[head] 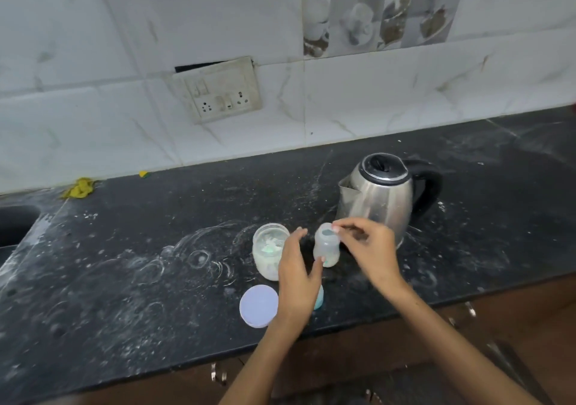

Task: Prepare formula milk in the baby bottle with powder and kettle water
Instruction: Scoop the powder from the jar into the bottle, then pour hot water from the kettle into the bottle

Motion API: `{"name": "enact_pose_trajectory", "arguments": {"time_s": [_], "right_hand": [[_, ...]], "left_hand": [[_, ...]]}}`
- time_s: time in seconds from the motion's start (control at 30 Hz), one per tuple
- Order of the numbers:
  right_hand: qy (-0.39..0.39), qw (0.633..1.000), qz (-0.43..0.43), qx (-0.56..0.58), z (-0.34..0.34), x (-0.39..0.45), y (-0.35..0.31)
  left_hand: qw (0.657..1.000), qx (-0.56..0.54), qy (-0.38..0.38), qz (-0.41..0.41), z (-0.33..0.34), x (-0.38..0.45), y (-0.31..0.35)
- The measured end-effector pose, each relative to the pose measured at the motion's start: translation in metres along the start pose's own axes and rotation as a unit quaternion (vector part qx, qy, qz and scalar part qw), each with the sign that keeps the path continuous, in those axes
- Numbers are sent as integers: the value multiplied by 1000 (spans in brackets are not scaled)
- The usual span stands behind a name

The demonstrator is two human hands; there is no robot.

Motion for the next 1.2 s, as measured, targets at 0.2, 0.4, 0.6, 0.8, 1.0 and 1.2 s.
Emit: {"name": "enact_pose_trajectory", "arguments": {"time_s": [0.2, 0.4, 0.6, 0.8, 1.0, 1.2], "right_hand": [[70, 997, 16, 6, -63, -3, 11], [82, 996, -21, 22, -108, 16, 7], [80, 991, -110, -4, -148, 57, 9], [-43, 985, -152, -72, -167, 111, 36], [-188, 982, -12, 24, -165, 154, 48], [-243, 966, 27, 83, -153, 173, 51]], "left_hand": [[993, 35, -106, -45, 47, 23, -1], [992, 57, -79, -76, 64, 39, -4], [993, 36, -28, -111, 62, 43, 1], [991, 22, 39, -126, 63, 44, 12], [989, -5, 56, -136, 69, 36, 17], [988, -5, 55, -144, 74, 40, 14]]}}
Point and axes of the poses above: each hand's wrist, its own x-axis towards the middle knuckle, its own z-axis out of the palm, y = z × x, the point moved 3 cm from there along x, towards the middle knuckle, and after that the axes turned 12 degrees about x, right-handed, at the moved point
